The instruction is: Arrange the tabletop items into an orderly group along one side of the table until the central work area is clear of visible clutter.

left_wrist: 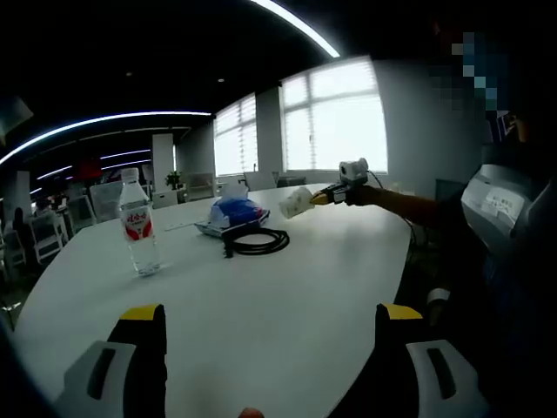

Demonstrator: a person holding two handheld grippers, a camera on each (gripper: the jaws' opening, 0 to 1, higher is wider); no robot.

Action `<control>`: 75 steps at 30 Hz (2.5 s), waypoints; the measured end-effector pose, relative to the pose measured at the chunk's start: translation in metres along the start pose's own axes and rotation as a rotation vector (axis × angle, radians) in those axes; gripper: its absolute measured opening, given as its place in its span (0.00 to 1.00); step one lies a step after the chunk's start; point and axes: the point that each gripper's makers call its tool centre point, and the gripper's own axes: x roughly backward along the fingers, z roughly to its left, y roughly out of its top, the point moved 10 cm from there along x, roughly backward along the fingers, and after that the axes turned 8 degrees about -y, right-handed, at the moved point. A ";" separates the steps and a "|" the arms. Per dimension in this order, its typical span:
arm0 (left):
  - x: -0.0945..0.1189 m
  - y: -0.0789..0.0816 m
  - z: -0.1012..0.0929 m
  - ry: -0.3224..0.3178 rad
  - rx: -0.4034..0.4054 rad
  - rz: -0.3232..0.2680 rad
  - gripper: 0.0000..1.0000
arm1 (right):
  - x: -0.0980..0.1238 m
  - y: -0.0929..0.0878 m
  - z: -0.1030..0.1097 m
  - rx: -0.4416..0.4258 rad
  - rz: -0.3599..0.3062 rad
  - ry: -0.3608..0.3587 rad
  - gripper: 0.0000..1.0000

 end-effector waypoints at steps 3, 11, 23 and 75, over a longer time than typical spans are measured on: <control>0.001 -0.001 0.001 0.001 0.005 -0.003 1.00 | -0.003 0.011 0.005 0.060 0.012 0.011 0.00; 0.004 -0.005 0.000 -0.003 0.007 -0.012 1.00 | -0.013 0.036 0.021 0.164 0.054 0.069 0.00; 0.010 -0.008 -0.001 0.015 0.018 -0.024 1.00 | -0.029 0.064 0.033 0.287 0.152 0.147 0.00; 0.015 -0.011 0.010 0.018 0.007 -0.007 1.00 | -0.126 0.178 0.087 0.729 0.360 0.402 0.00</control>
